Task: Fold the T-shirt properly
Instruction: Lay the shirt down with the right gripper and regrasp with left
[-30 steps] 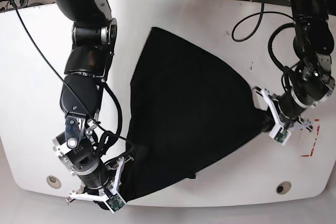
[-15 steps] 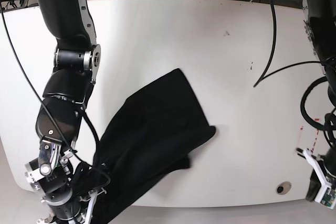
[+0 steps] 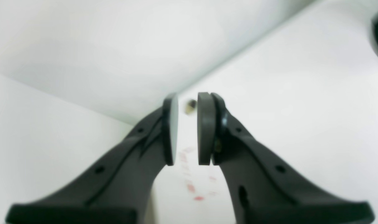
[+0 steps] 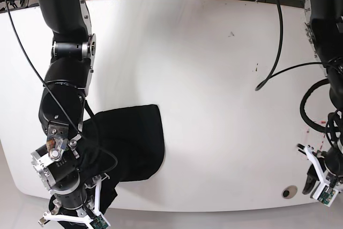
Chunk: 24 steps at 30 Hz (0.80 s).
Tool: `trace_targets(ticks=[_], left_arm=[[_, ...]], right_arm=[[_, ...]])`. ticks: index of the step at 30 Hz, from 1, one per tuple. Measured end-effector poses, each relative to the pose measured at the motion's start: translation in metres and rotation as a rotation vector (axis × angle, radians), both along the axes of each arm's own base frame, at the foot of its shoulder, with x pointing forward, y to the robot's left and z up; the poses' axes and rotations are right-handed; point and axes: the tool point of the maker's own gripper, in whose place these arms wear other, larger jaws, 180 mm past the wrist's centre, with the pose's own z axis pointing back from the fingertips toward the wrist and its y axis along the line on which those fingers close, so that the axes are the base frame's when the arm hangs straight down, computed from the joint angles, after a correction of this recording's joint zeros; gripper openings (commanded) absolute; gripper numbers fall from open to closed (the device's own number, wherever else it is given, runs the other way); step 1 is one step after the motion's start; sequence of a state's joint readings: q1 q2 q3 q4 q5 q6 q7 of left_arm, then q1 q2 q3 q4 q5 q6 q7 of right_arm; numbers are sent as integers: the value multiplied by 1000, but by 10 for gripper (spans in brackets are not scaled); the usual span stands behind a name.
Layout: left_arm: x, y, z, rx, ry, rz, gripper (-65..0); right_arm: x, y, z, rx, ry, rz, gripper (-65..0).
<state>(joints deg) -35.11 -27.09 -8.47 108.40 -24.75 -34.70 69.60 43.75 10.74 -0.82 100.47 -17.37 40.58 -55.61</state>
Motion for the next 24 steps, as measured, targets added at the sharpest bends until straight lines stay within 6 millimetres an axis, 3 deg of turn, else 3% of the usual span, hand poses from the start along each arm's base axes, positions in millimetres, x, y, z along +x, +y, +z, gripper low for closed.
trace_targets(ticks=[5, 9, 14, 19, 24], left_arm=[[-11, 10, -27, -73, 40, 34, -546], [-17, 27, -36, -86, 57, 89, -546], [-26, 43, -46, -124, 66, 125, -546], [-44, 78, -59, -137, 89, 233, -546], [-58, 88, -75, -116, 114, 224, -546]], right_arm=[[0, 14, 7, -32, -18, 31, -650], [1, 43, 8, -96, -17, 97, -650], [0, 90, 22, -142, -51, 207, -650], [-9, 136, 47, -152, -116, 290, -650], [-36, 195, 74, -176, -194, 419, -650]])
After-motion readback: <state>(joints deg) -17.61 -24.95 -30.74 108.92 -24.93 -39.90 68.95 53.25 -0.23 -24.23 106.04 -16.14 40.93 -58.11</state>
